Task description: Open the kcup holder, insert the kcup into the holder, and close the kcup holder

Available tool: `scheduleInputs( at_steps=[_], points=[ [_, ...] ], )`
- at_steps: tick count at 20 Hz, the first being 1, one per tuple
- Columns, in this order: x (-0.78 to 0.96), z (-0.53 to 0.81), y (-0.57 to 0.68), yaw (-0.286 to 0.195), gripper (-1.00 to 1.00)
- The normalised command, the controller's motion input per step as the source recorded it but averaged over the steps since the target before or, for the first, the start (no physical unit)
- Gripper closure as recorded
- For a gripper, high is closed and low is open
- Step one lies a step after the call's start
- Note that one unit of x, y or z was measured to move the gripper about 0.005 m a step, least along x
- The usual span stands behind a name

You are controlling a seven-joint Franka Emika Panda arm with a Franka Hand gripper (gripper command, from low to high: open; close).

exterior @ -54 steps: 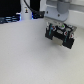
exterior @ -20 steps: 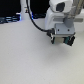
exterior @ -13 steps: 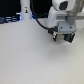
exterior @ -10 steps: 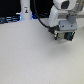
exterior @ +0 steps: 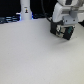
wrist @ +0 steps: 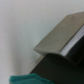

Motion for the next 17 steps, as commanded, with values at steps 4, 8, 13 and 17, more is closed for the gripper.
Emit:
scheduleInputs(
  at_steps=[4, 8, 13, 17],
  points=[
    [-0.87, -0.02, 0.41, 0.059, -1.00],
    [-0.69, 0.02, 0.45, 0.072, -1.00],
    [-0.24, 0.58, 0.38, 0.087, -1.00],
    [0.03, 1.00, 0.20, 0.051, -1.00]
  ],
)
